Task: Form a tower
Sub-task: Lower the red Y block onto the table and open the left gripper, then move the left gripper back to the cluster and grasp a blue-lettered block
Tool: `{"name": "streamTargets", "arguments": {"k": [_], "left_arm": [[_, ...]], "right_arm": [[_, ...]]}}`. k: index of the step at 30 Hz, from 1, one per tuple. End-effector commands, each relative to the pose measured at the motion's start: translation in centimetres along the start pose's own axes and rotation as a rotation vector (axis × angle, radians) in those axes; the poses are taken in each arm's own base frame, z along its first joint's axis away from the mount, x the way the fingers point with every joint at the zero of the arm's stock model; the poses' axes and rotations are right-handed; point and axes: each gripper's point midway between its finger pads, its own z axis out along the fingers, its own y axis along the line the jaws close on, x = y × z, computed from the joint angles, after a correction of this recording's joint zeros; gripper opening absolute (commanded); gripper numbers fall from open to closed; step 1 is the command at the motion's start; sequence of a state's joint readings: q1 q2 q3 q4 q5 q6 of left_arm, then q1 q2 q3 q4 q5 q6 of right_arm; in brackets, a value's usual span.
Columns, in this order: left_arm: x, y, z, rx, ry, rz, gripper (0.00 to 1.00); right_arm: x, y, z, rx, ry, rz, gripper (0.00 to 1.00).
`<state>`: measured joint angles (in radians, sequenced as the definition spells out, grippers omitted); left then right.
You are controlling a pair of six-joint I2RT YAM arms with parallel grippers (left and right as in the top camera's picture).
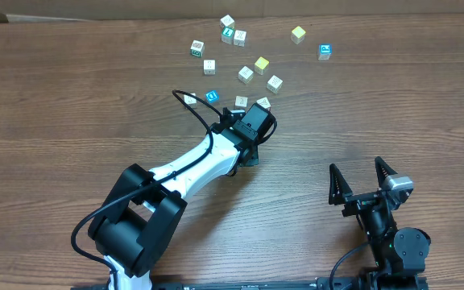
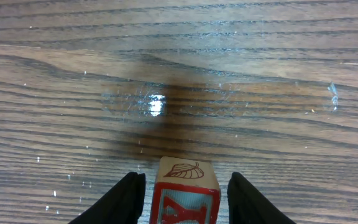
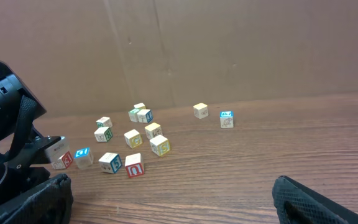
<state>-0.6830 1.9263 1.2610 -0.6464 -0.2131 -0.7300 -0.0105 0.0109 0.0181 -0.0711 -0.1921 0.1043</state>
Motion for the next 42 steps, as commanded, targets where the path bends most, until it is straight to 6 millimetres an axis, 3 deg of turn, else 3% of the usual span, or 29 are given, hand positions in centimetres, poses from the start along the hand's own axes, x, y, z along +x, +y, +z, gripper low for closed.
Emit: {"name": "streamTargets", "arguments": {"k": [1,3,6,9,12,15,18,21,25,28,32,36,40,42], "left_arm": [[0.2,0.1,0.2,-0.003,0.006,-0.004,0.45],[-0.2,0.1,0.1,-0.005,-0.007,-0.006,0.52],[-1.8,0.0,-0.5,0.005,-0.038,-0.005,0.55],[-4.7,0.2,-1.7,0.021,-0.077,-0.02,0.57],[-9.2,1.8,-3.9,0.025,-0.122,-0.1,0.57],[-13.5,4.5,-6.1,0.022,-0.176,-0.174,0.58],[-17.3,8.7,-7.9,0.004,-0.221,-0.269,0.59],[-19.3,13.3,-8.9,-0.01,-0.224,-0.368,0.6],[-19.6,19.5,-8.7,-0.052,-0.191,-0.489,0.62],[-18.6,24.3,-8.5,-0.112,-0.147,-0.574,0.64],[-16.8,29.1,-8.5,-0.17,-0.09,-0.668,0.63],[-15.9,31.1,-8.6,-0.195,-0.063,-0.708,0.62],[-15.8,31.3,-8.6,-0.197,-0.06,-0.712,0.54],[-15.8,30.7,-8.6,-0.182,-0.056,-0.705,0.33]], "right_arm": [[0.2,0.0,0.0,-0.001,-0.002,-0.002,1.0],[0.2,0.0,0.0,-0.001,-0.002,-0.002,1.0],[0.2,0.0,0.0,-0.001,-0.003,-0.002,1.0],[0.2,0.0,0.0,-0.001,-0.002,-0.002,1.0],[0.2,0.0,0.0,-0.001,-0.002,-0.002,1.0],[0.2,0.0,0.0,-0.001,-0.002,-0.002,1.0],[0.2,0.0,0.0,-0.001,-0.002,-0.002,1.0],[0.2,0.0,0.0,-0.001,-0.003,-0.002,1.0],[0.2,0.0,0.0,-0.001,-0.002,-0.002,1.0],[0.2,0.0,0.0,-0.001,-0.003,-0.002,1.0],[0.2,0.0,0.0,-0.001,-0.003,-0.002,1.0],[0.0,-0.1,0.0,0.007,-0.013,-0.004,1.0],[-0.1,-0.1,0.0,0.008,-0.014,-0.004,1.0],[0.1,-0.2,0.0,0.01,-0.006,-0.002,1.0]]}}
